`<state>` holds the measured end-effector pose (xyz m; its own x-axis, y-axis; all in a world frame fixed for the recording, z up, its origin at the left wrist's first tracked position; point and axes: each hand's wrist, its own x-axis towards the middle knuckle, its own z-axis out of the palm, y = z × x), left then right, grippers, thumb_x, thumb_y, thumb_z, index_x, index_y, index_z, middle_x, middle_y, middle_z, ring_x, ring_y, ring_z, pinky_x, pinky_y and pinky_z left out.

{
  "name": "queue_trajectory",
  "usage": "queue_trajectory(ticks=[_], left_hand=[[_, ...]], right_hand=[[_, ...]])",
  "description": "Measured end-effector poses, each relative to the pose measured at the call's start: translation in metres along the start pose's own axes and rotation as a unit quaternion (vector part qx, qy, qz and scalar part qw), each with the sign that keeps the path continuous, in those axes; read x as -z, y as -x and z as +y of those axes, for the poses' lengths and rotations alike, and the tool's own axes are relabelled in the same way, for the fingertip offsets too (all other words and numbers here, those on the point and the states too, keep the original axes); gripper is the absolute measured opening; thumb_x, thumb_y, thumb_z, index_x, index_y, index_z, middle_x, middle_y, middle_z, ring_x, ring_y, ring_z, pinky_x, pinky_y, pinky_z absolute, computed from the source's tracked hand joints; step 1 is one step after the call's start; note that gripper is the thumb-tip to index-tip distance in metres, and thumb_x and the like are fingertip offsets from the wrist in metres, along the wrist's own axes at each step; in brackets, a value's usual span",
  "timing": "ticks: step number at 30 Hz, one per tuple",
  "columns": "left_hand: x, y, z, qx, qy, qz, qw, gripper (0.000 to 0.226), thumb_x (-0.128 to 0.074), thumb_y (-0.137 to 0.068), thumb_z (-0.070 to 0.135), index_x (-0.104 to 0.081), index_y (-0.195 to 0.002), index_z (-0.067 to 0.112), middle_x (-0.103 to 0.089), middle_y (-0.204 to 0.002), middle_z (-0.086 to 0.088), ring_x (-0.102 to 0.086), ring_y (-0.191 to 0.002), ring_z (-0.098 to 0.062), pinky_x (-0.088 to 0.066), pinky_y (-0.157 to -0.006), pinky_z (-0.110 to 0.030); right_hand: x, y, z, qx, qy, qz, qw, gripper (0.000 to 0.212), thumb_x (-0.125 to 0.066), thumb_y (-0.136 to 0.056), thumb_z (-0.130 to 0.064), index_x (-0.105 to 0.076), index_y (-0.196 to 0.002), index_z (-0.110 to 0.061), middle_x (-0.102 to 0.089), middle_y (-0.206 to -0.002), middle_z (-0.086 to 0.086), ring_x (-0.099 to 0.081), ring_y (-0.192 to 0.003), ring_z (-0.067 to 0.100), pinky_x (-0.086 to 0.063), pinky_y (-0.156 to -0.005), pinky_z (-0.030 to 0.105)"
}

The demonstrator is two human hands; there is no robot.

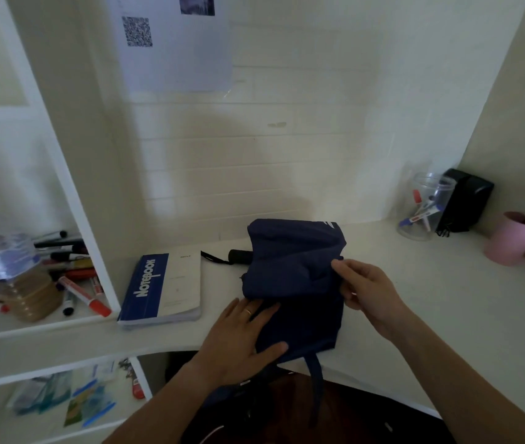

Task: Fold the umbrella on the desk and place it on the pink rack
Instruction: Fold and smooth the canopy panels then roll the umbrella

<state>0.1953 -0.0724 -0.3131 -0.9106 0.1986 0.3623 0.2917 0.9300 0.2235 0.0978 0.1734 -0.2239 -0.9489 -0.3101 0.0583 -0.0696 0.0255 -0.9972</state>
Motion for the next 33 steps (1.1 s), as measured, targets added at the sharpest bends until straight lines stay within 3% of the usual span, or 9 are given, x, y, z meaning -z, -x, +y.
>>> queue_trajectory(ticks=[3,5,8,10,16,21,24,29,33], left_hand=[[0.01,0.002,0.008,0.107,0.115,0.128,0.979,0.056,-0.057,-0.088,0.068,-0.055,-0.127,0.027,-0.057,-0.123,0.009,-0.054,-0.111,-0.007,-0.047,-0.095,-0.024],[0.02,-0.003,0.016,0.209,0.238,0.2,0.927,0.049,-0.07,-0.083,0.06,-0.055,-0.117,0.029,-0.059,-0.109,0.011,-0.058,-0.096,-0.004,-0.049,-0.08,-0.018],[0.034,-0.019,0.027,0.313,0.431,0.179,0.827,0.046,-0.077,-0.082,0.048,-0.055,-0.118,0.03,-0.063,-0.11,0.008,-0.063,-0.094,-0.006,-0.048,-0.071,-0.016],[0.035,-0.025,0.028,0.326,0.478,0.169,0.798,0.034,-0.075,-0.085,0.045,-0.062,-0.112,0.027,-0.068,-0.111,0.005,-0.066,-0.094,-0.008,-0.048,-0.071,-0.018],[0.04,-0.02,0.03,0.293,0.461,0.214,0.81,0.023,-0.08,-0.084,0.031,-0.072,-0.098,0.015,-0.072,-0.1,0.0,-0.066,-0.085,-0.001,-0.049,-0.068,-0.006],[0.045,-0.016,0.034,0.264,0.465,0.23,0.813,0.022,-0.077,-0.084,0.033,-0.074,-0.094,0.014,-0.074,-0.106,0.009,-0.068,-0.094,-0.006,-0.055,-0.085,-0.032],[0.046,-0.016,0.036,0.255,0.467,0.242,0.811,0.022,-0.078,-0.083,0.035,-0.074,-0.092,0.015,-0.075,-0.107,0.007,-0.069,-0.095,-0.013,-0.055,-0.084,-0.036],[0.048,-0.015,0.041,0.242,0.493,0.25,0.797,0.025,-0.077,-0.082,0.036,-0.071,-0.086,0.013,-0.074,-0.085,0.004,-0.066,-0.08,-0.014,-0.053,-0.074,-0.026],[0.049,-0.012,0.04,0.24,0.505,0.264,0.786,0.027,-0.077,-0.083,0.031,-0.068,-0.082,0.005,-0.066,-0.069,0.009,-0.06,-0.07,-0.003,-0.048,-0.065,-0.011]], right_hand=[[-0.001,0.009,0.011,-0.004,0.008,0.002,1.0,0.023,-0.061,-0.098,-0.029,-0.07,-0.083,-0.014,-0.054,-0.066,0.007,-0.05,-0.062,0.021,-0.037,-0.052,0.029],[-0.002,0.013,0.017,-0.003,-0.004,0.0,1.0,0.019,-0.062,-0.097,-0.025,-0.069,-0.086,-0.013,-0.061,-0.072,0.004,-0.057,-0.069,0.023,-0.042,-0.057,0.032],[-0.004,0.017,0.019,-0.008,-0.017,-0.008,1.0,0.015,-0.063,-0.096,-0.022,-0.07,-0.092,-0.009,-0.067,-0.08,0.003,-0.064,-0.074,0.022,-0.049,-0.065,0.034],[-0.003,0.02,0.019,-0.011,-0.01,-0.007,1.0,0.016,-0.065,-0.095,-0.021,-0.07,-0.1,-0.006,-0.072,-0.088,0.007,-0.069,-0.077,0.021,-0.055,-0.069,0.032],[-0.003,0.025,0.024,0.034,0.071,0.09,0.993,0.022,-0.082,-0.079,-0.007,-0.072,-0.097,-0.016,-0.077,-0.093,0.003,-0.073,-0.084,0.019,-0.061,-0.072,0.025],[-0.001,0.036,0.033,0.167,0.158,0.063,0.971,0.035,-0.088,-0.072,-0.008,-0.07,-0.099,-0.02,-0.074,-0.096,-0.006,-0.071,-0.085,0.013,-0.06,-0.078,0.025],[0.0,0.041,0.038,0.286,0.278,0.061,0.915,0.026,-0.088,-0.072,-0.009,-0.076,-0.094,-0.017,-0.069,-0.099,-0.008,-0.068,-0.086,0.007,-0.058,-0.077,0.022],[-0.004,0.045,0.034,0.354,0.399,0.099,0.84,0.013,-0.083,-0.078,-0.011,-0.077,-0.086,-0.019,-0.067,-0.096,-0.01,-0.056,-0.078,-0.003,-0.049,-0.073,0.01],[-0.005,0.053,0.036,0.343,0.404,0.124,0.839,0.017,-0.081,-0.077,-0.007,-0.07,-0.081,-0.019,-0.069,-0.092,-0.011,-0.059,-0.074,0.0,-0.041,-0.068,0.004]])
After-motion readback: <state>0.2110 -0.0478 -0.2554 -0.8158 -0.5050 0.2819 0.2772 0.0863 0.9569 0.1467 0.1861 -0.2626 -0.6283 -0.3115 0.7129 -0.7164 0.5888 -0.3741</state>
